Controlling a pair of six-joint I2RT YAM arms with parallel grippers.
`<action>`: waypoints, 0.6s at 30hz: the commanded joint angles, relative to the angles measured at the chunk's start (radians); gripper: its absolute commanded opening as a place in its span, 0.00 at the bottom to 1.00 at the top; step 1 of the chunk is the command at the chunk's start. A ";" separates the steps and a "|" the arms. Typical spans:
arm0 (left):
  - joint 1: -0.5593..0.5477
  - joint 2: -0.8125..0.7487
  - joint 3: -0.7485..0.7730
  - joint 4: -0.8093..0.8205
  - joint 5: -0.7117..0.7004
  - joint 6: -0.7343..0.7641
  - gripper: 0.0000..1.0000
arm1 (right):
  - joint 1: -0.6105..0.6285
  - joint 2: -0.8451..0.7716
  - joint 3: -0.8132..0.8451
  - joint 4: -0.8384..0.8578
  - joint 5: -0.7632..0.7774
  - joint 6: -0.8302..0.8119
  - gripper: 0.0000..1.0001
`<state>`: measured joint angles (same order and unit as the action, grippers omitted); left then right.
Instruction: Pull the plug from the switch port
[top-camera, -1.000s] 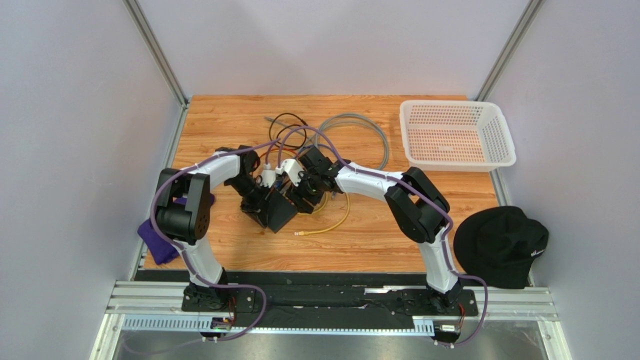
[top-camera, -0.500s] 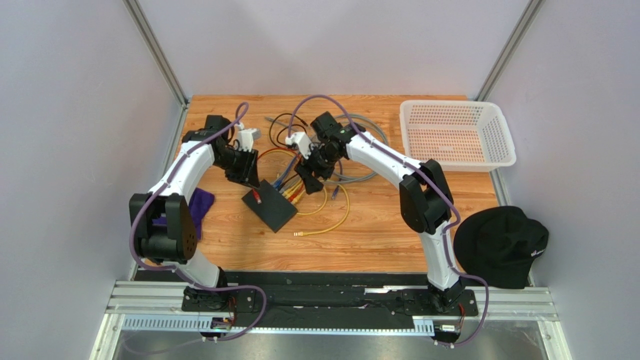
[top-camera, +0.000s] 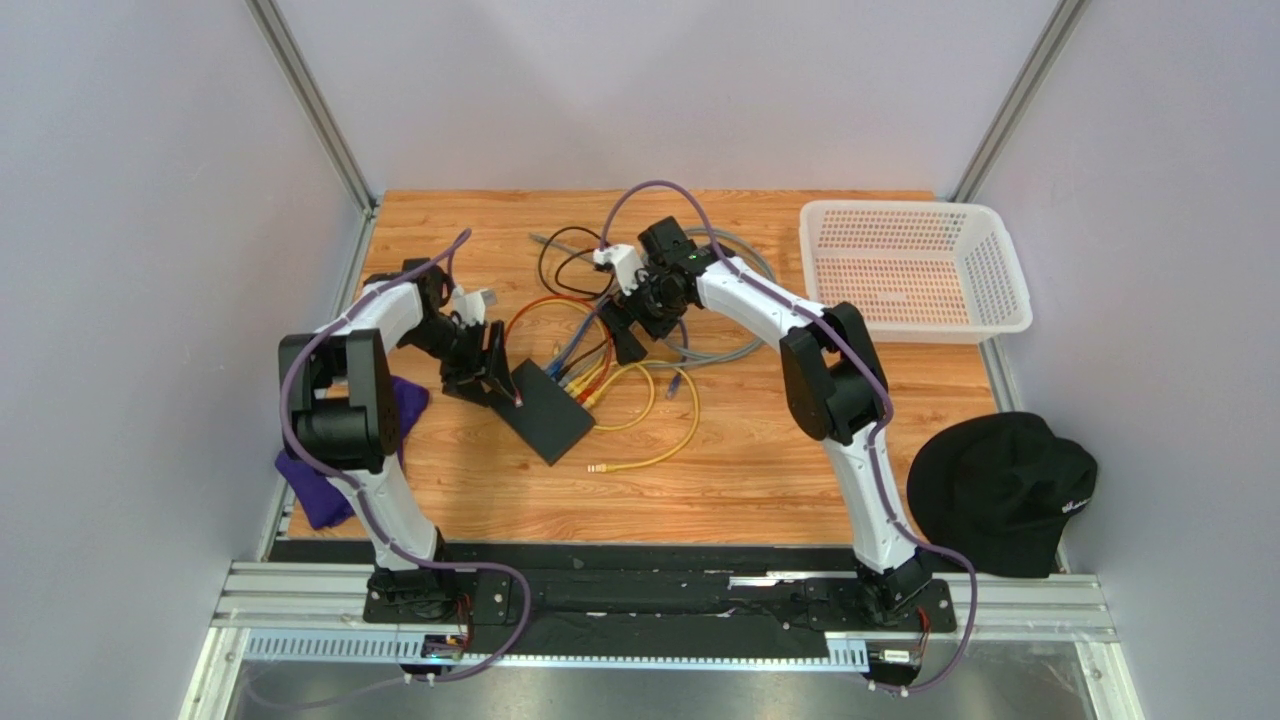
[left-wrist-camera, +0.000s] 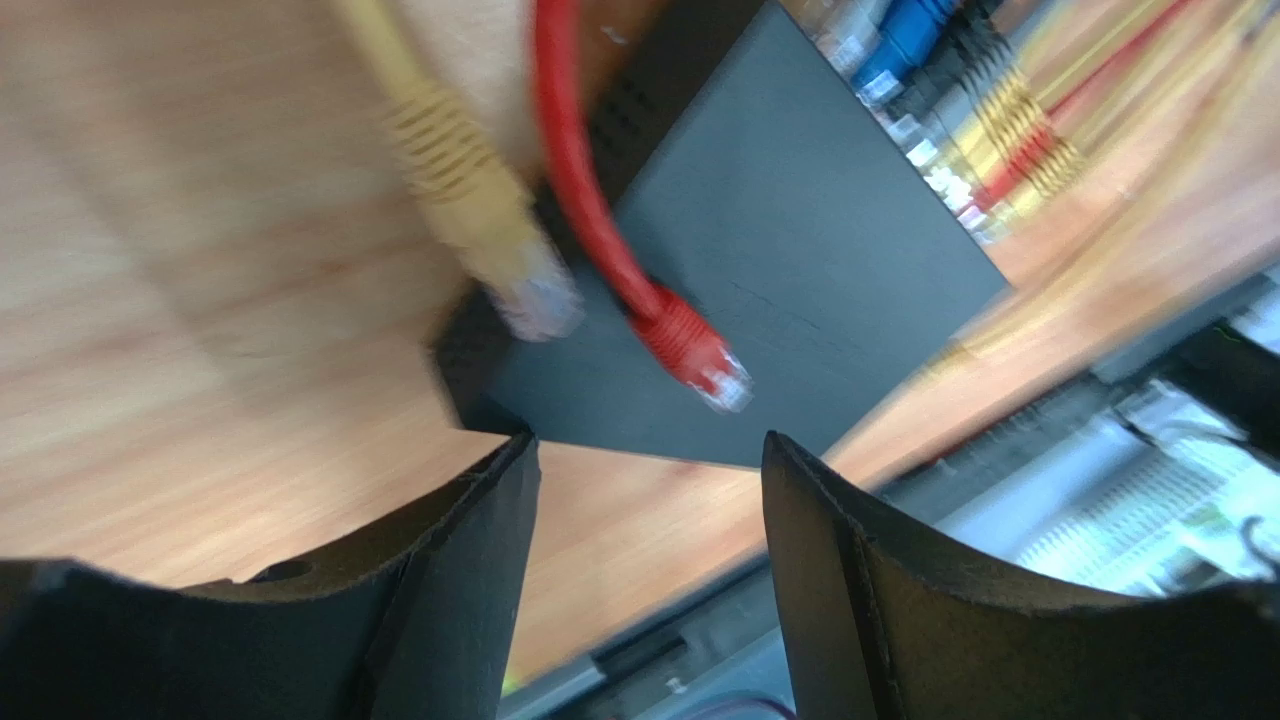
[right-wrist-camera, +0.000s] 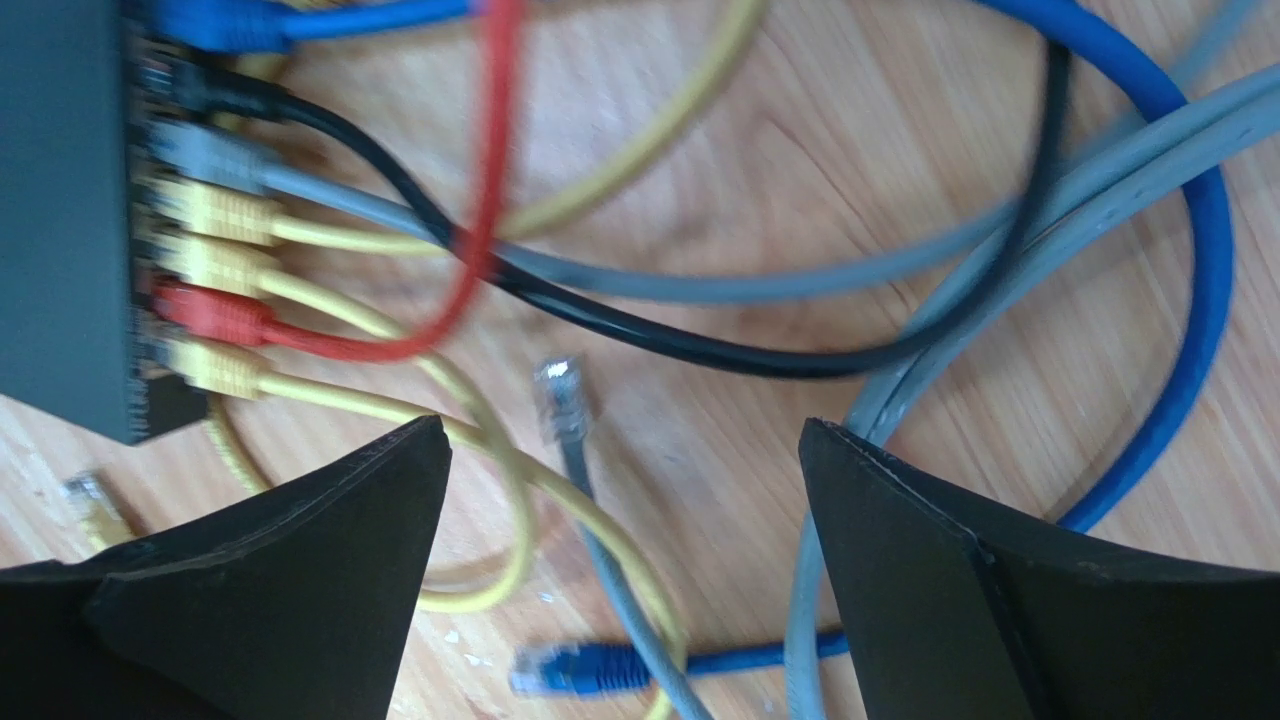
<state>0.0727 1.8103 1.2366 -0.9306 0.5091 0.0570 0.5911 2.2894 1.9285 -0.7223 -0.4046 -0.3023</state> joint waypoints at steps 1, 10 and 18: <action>-0.002 0.079 0.044 -0.008 0.066 -0.020 0.67 | -0.036 -0.018 -0.068 0.053 0.023 0.029 0.97; -0.022 0.164 0.096 -0.014 0.091 -0.029 0.67 | -0.051 -0.083 -0.079 0.054 0.009 0.011 0.96; -0.031 0.184 0.110 -0.016 0.098 -0.028 0.65 | -0.088 -0.107 -0.095 0.055 0.035 -0.014 0.93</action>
<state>0.0509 1.9488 1.3388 -1.0130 0.6521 0.0051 0.5331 2.2452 1.8462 -0.6865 -0.4107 -0.2867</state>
